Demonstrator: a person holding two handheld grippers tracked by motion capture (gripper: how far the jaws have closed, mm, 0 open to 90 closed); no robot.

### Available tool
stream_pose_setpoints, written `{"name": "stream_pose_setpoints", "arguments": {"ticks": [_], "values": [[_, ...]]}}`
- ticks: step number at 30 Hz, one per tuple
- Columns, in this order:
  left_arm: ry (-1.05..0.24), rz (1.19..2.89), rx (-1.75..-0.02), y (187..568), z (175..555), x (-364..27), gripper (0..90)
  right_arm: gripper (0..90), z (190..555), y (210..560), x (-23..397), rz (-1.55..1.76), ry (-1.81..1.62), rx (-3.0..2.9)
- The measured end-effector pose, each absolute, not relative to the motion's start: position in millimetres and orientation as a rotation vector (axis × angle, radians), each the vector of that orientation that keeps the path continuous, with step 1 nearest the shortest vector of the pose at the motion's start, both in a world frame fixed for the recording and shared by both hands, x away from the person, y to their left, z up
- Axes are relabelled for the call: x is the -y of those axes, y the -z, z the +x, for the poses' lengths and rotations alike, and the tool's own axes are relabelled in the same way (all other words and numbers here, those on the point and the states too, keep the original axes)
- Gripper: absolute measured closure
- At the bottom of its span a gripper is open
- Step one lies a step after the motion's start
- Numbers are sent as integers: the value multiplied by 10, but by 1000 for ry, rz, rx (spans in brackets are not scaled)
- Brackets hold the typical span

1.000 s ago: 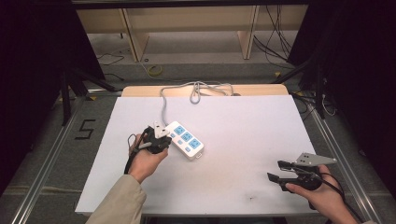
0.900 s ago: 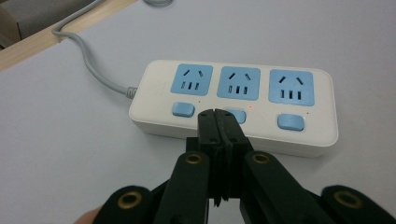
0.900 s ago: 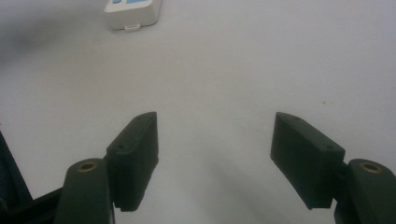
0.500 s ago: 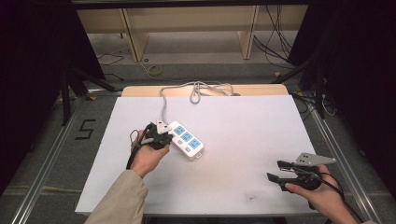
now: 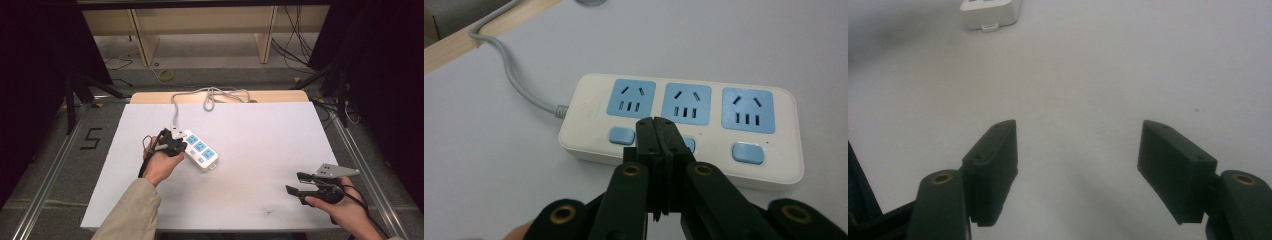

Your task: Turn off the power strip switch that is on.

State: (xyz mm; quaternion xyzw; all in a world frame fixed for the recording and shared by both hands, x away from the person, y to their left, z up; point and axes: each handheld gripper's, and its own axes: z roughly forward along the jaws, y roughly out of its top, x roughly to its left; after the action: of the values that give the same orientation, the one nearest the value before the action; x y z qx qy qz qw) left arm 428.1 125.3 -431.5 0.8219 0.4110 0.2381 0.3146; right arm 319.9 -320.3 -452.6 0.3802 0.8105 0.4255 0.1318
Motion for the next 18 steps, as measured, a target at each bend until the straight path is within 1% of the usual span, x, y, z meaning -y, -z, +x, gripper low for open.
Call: {"name": "stream_pose_setpoints", "arguments": {"ticks": [7,18], "values": [[-595,2182,-1082,4327,4346,-1198,899,326,3199,4525,3203,1102,-1235,-2353],[-591,2216,-1068,4335,4398,-1124,899,326,3198,4526,3204,1096,-1233,-2355]]}}
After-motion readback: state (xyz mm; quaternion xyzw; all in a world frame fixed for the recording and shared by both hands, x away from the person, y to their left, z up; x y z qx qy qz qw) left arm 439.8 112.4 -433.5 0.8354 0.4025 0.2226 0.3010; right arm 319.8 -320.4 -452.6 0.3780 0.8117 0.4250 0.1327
